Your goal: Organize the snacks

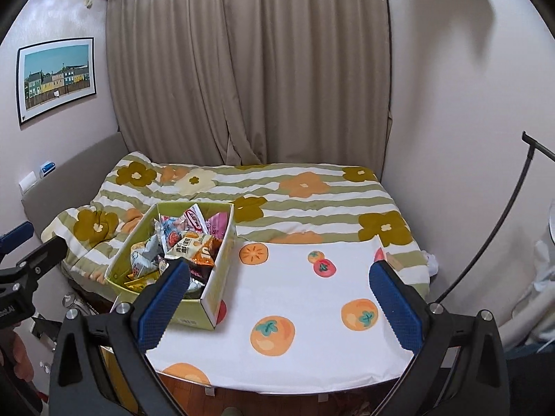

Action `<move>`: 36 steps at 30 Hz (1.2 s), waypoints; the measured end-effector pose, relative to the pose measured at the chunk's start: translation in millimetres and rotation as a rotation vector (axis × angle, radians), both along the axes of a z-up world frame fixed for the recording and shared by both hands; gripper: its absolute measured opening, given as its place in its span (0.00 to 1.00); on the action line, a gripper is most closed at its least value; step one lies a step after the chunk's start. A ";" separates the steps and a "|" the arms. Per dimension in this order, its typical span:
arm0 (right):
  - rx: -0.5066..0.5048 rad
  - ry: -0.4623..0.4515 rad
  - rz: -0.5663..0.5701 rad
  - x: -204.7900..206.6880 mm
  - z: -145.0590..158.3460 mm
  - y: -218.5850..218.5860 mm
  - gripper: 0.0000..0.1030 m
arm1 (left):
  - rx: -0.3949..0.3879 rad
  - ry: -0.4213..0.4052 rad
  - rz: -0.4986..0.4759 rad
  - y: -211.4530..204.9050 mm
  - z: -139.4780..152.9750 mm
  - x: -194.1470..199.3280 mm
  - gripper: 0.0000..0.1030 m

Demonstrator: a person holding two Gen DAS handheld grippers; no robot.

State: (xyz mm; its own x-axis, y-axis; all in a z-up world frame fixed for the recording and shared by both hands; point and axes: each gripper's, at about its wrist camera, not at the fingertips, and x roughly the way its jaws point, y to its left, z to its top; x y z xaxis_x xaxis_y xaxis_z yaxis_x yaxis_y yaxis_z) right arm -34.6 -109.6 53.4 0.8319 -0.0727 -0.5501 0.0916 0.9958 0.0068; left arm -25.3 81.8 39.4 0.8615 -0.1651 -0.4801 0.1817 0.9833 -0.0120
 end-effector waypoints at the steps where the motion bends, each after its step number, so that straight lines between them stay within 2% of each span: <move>1: 0.000 -0.001 -0.003 -3.1 -0.6 -0.1 1.00 | 0.000 -0.002 -0.001 -2.1 0.4 -3.5 1.00; 36: 0.002 -0.003 -0.033 -0.8 -2.4 -8.8 1.00 | 0.017 -0.013 -0.011 -20.9 -1.5 2.2 1.00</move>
State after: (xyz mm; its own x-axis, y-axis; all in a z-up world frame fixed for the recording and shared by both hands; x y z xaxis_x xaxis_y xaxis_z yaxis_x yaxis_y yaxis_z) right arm -35.4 -118.5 51.0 0.8307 -0.0996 -0.5477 0.1247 0.9922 0.0087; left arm -23.1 60.9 37.8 0.8658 -0.1669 -0.4717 0.1929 0.9812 0.0069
